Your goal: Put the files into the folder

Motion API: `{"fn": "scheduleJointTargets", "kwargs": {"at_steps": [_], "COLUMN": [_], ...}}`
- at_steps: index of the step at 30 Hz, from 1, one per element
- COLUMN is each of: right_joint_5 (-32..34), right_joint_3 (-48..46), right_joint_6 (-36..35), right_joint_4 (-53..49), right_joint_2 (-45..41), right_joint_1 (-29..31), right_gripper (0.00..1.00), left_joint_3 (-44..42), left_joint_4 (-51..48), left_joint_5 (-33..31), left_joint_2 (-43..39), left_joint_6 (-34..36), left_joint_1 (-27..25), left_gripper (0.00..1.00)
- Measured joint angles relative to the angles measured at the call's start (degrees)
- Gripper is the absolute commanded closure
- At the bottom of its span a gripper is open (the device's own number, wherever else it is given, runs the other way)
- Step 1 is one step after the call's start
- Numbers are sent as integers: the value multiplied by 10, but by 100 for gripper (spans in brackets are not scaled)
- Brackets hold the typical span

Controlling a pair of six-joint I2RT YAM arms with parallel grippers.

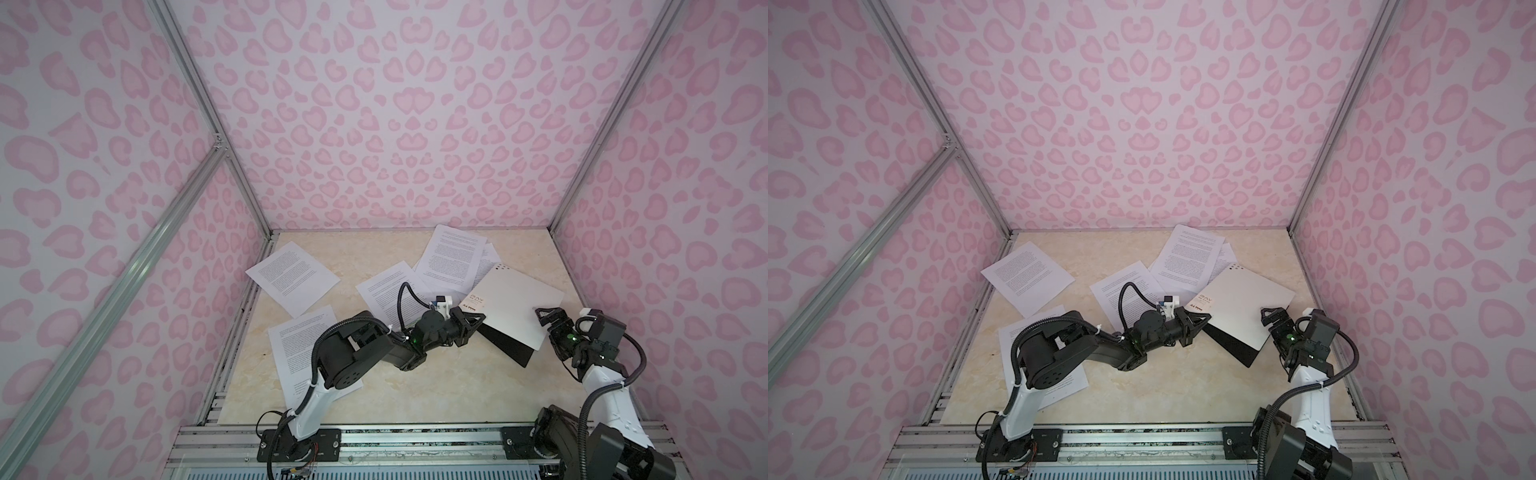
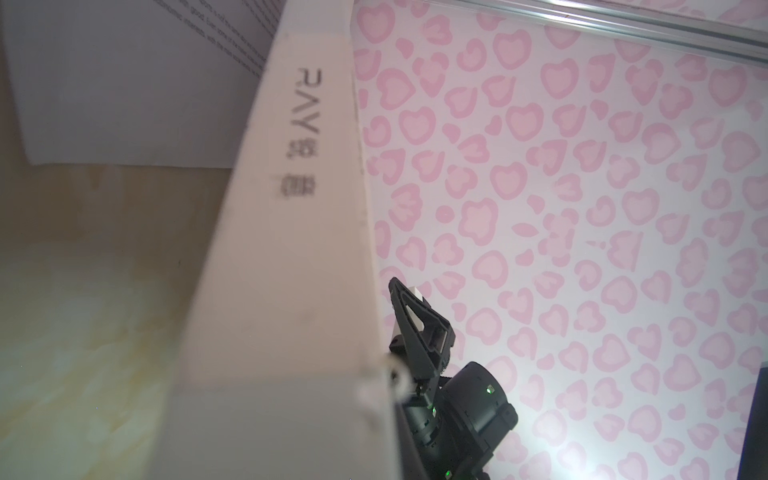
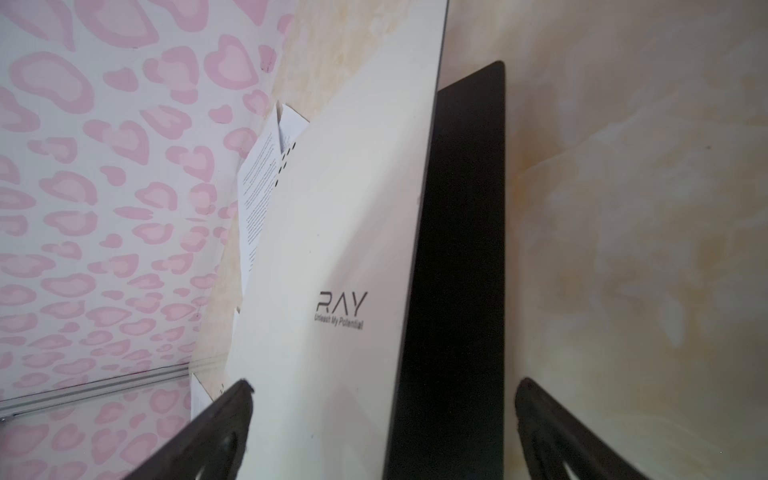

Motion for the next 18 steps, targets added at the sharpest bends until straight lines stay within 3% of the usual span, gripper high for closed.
{"fn": "scheduleJointTargets", "kwargs": {"at_steps": [9, 18], "right_joint_5": [-54, -66], "right_joint_3": [-22, -28], "right_joint_6": [67, 106], "right_joint_4": [84, 128], "right_joint_2": [16, 10], "right_joint_1": [3, 14], "right_gripper": [28, 67], "left_joint_3": [-14, -15], "left_joint_4": [12, 26], "left_joint_5": [2, 4], "left_joint_2": [0, 9], "left_joint_6": [-5, -14], "left_joint_1": [8, 12], "left_gripper": [97, 96]}}
